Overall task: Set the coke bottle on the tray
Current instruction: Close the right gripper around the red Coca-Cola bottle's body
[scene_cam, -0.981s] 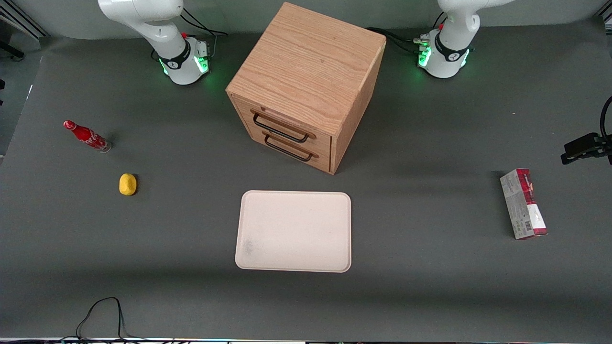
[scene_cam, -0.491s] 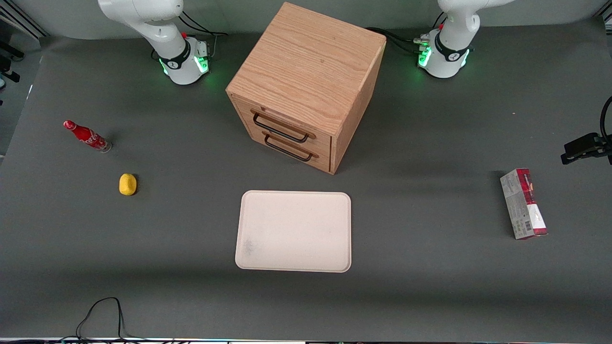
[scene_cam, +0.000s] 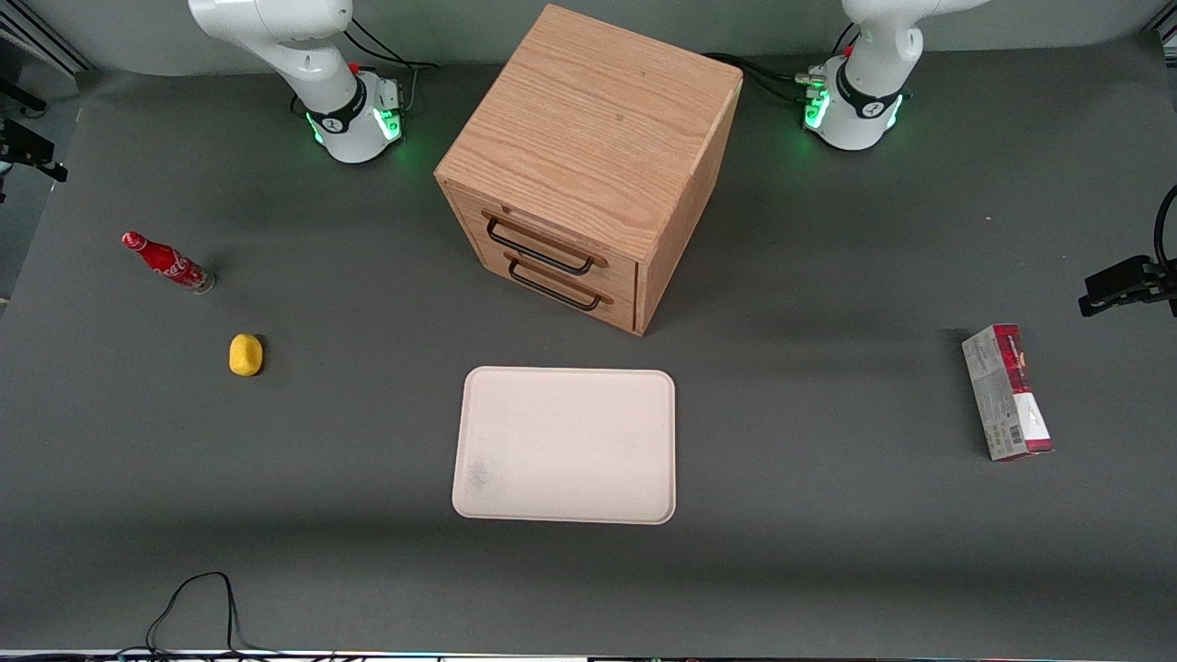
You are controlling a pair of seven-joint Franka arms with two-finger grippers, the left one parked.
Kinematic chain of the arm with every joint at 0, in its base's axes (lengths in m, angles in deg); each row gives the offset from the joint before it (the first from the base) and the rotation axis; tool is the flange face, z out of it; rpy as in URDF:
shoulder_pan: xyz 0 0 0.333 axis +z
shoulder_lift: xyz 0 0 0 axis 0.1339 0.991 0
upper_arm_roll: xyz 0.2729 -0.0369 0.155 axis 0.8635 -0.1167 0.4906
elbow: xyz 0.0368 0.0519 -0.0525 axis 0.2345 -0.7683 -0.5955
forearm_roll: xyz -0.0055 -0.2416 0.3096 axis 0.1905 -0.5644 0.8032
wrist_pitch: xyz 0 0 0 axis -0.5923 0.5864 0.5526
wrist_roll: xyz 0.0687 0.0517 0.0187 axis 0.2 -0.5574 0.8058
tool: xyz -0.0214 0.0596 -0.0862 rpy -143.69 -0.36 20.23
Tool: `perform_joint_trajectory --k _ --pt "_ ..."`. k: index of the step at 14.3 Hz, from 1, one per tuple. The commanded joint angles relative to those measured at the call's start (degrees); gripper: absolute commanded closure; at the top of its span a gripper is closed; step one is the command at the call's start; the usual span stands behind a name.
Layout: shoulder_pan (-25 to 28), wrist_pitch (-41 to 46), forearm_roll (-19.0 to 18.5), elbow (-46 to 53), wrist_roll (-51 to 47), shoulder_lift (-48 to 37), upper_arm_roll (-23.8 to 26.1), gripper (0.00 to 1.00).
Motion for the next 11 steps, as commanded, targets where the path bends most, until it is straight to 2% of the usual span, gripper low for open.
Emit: perform_joint_trajectory --k 1,5,11 --pt "0.66 -5.46 -1.28 -3.16 -0.52 2.58 -1.21 0.0" --pt "0.93 -15.21 -1.37 -9.32 -0.43 4.69 -4.2 0.0" --pt "1.1 -22.87 -1.28 -12.57 0.19 10.67 -5.96 0.0"
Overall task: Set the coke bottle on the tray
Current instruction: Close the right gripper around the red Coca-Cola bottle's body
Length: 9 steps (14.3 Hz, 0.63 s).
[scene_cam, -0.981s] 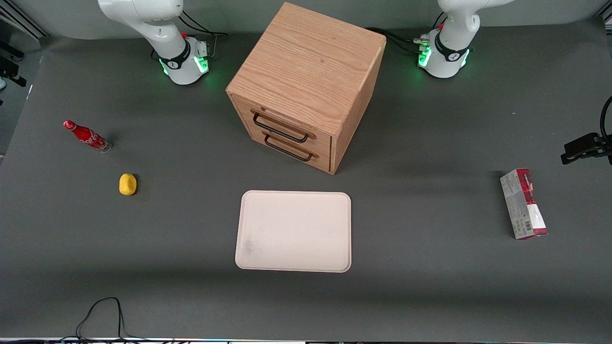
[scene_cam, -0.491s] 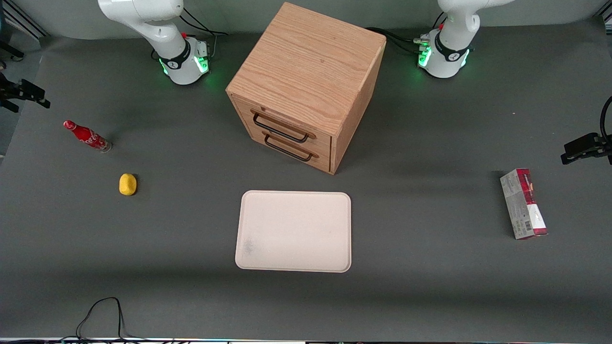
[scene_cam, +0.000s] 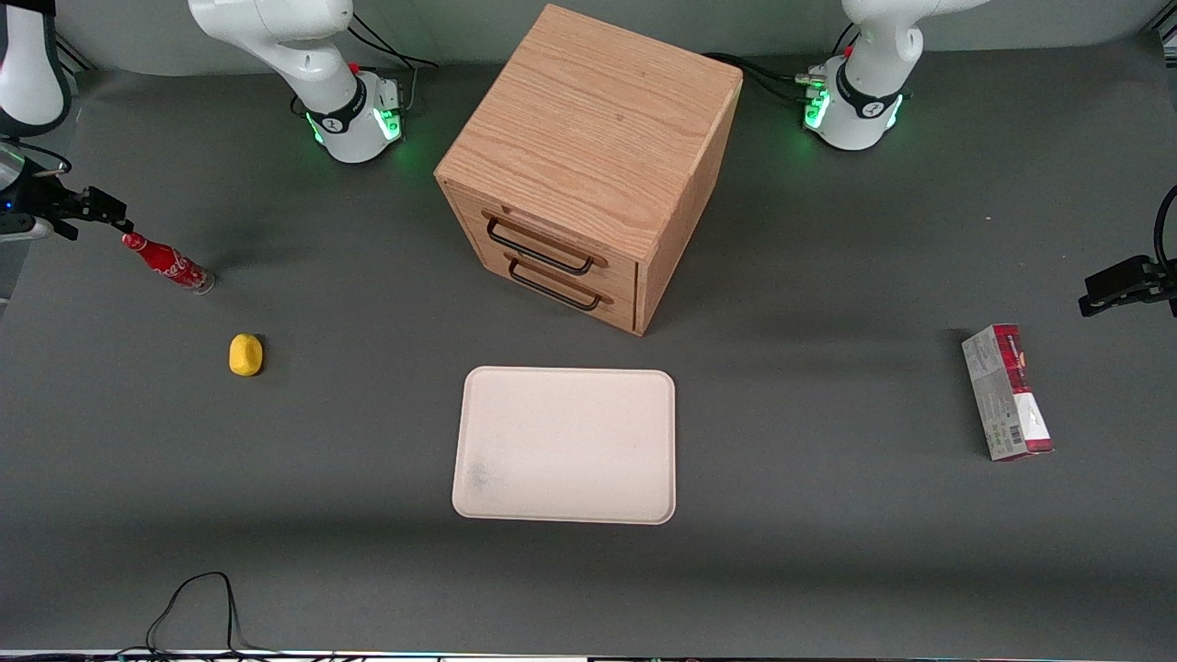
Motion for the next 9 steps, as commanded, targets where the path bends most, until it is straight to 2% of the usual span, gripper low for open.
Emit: perform_joint_trajectory --k 1,9 --pt "0.96 -3.21 -1.15 -1.34 0.18 2.14 -1.01 0.0" --pt "0.87 -9.72 -0.89 -4.24 2.64 7.06 -2.42 0.0"
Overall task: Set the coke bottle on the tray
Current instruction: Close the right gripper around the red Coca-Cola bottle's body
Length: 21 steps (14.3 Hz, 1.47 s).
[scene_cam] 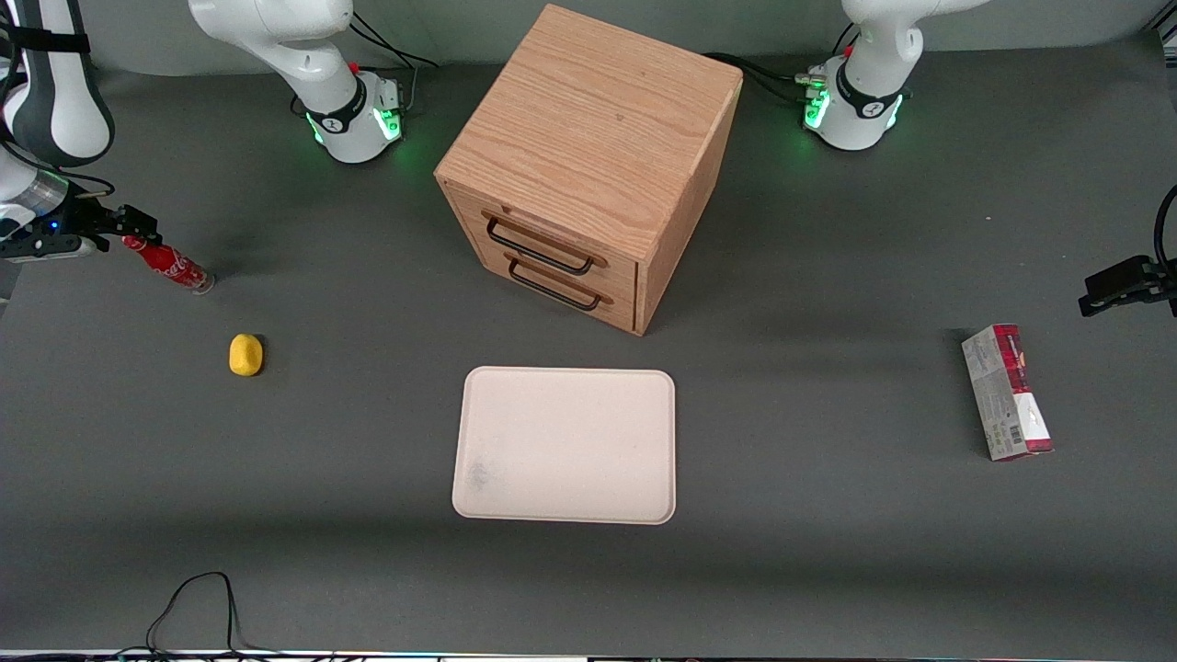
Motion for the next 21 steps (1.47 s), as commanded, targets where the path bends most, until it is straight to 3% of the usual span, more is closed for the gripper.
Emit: perform_joint_trajectory --k 1,4,5,11,17,21 --pt "0.83 -2.19 -0.89 -0.58 2.71 1.59 -1.77 0.0" --pt "0.92 -2.55 -0.8 -0.58 3.16 2.47 -1.96 0.0" --pt "0.92 -2.55 -0.8 -0.67 3.16 2.47 -1.96 0.07" --pt "1.88 -2.02 -0.8 -0.58 3.16 2.47 -1.96 1.0" --pt "2.06 3.85 -0.89 2.31 3.6 -0.68 -1.08 1.0" --pt "5.48 18.25 1.47 13.01 3.42 -3.67 -0.73 1.0"
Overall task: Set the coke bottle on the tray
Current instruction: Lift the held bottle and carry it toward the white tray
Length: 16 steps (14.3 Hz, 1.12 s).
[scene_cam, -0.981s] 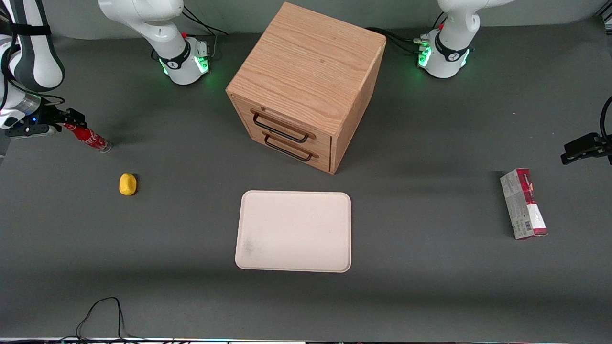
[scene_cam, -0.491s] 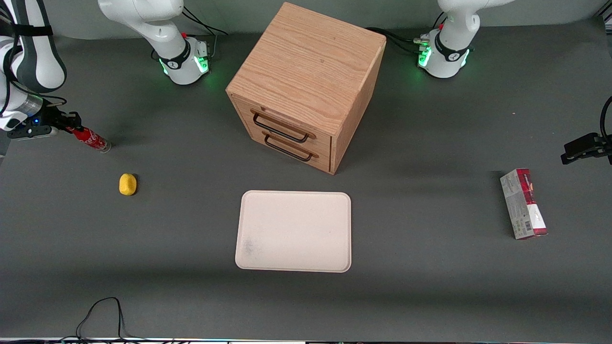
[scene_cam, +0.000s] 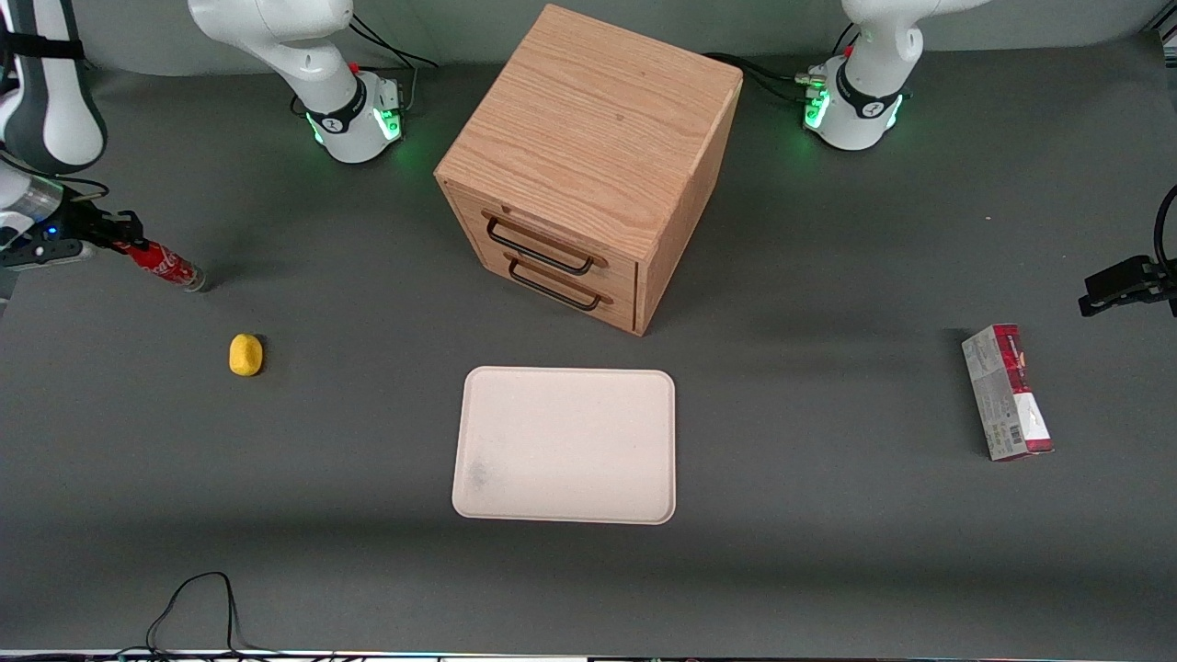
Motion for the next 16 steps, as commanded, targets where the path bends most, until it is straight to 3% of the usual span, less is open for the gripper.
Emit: perform_joint_trajectory --k 1,5,9,12,16 --pt "2.92 11.25 2.3 9.47 0.95 -3.48 -0.19 1.0" --pt "9.24 29.44 2.48 27.47 -0.54 -3.14 -0.1 1.0" --pt "11.63 40.18 2.4 40.06 -0.37 -2.52 -0.01 1.0" --pt "12.68 42.14 2.48 44.21 0.25 -1.12 0.16 1.0" --pt "21.37 42.4 3.88 52.28 -0.45 4.84 0.16 1.0"
